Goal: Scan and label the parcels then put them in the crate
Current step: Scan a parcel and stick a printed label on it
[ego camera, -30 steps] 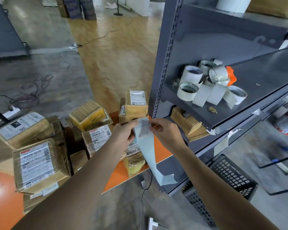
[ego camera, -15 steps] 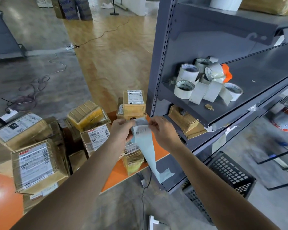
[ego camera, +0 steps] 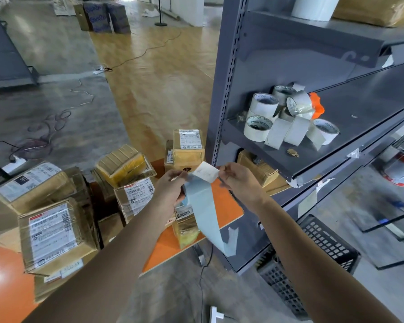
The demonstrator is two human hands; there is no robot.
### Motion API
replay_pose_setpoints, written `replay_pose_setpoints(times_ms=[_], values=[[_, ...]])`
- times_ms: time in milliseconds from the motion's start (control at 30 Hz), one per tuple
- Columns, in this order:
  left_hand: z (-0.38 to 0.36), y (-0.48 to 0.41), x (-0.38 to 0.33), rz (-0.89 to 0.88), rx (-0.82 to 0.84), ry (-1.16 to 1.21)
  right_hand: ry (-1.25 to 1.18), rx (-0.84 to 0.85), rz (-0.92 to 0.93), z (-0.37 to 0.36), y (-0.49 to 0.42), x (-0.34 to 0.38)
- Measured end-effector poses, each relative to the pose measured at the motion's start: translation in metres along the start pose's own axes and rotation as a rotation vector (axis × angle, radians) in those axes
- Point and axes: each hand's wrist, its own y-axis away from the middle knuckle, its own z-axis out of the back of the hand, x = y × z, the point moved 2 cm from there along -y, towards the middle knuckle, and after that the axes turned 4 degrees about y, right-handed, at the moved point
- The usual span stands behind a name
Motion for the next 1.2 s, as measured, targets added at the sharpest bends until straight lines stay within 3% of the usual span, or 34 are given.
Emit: replay_pose_setpoints(times_ms=[233,400,700,933,1100,1200], values=[[0.002,0.009,-0.001,0.036,0.143,0.032,0.027,-0.006,-0.262,-0.01,-0.014,0.012],[0.006,0.012,-0.002,0.05,0.188,0.048,0.006,-0.004,-0.352,-0.011,-0.018,0.013],[0.006,0.008,0.0,-0.02,0.151,-0.05,-0.055,0.022,-0.324,-0.014,-0.019,0.009],[-0.006,0.009,-0.001,0.001,0.107,-0.001,-0.175,-0.092,-0.251,-0.015,-0.009,-0.008],[-0.01,0.01,-0.003,0.036,0.107,0.035,-0.069,0.11,-0.258,-0.015,-0.003,-0.022],[-0.016,0.013,-0.003,0.044,0.128,0.07,0.006,0.106,-0.232,-0.02,-0.003,-0.027]])
